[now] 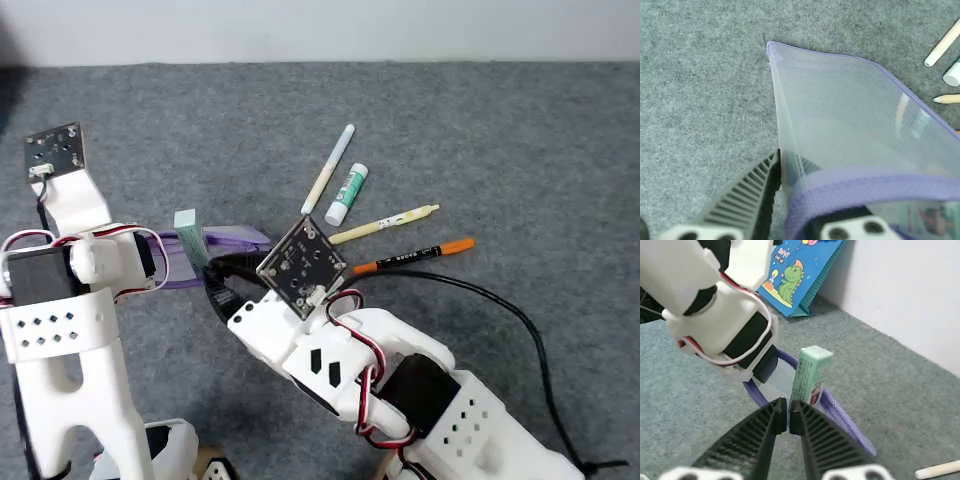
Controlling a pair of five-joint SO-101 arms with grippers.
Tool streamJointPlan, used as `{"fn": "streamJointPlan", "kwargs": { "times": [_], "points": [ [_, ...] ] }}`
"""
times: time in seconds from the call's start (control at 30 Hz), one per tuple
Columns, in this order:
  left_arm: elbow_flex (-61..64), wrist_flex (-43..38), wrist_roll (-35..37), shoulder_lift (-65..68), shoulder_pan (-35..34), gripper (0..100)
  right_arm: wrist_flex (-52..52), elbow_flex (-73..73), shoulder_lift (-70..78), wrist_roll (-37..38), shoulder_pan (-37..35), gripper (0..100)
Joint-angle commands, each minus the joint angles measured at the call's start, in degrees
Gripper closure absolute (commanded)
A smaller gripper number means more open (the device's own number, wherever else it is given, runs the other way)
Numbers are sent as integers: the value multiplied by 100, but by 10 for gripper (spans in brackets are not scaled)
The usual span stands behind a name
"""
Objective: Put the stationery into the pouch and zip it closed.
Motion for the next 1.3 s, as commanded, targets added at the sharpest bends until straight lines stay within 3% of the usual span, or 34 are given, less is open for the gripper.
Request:
{"fn": "streamJointPlan", "kwargs": {
  "times": [0.0, 0.33, 0.43, 0.9, 1.0, 1.2, 1.27],
  "points": [
    [-207, 44, 44, 9, 44, 987, 22, -246, 171, -114, -136, 990],
    [-207, 53, 44, 0, 44, 987, -989, -290, 1956, -105, 312, 990],
    [-207, 62, 44, -18, 44, 987, -892, -396, 1780, -97, 321, 990],
    [-207, 26, 44, 9, 44, 987, 1754, -369, -374, -114, 207, 990],
    [-207, 35, 44, 9, 44, 987, 2264, -299, -374, -114, 673, 990],
    [-207, 44, 44, -18, 44, 987, 2598, -141, 57, -44, 2299, 987],
    [-207, 53, 44, -18, 44, 987, 2633, -141, 303, 273, 2747, 987]
  ]
}}
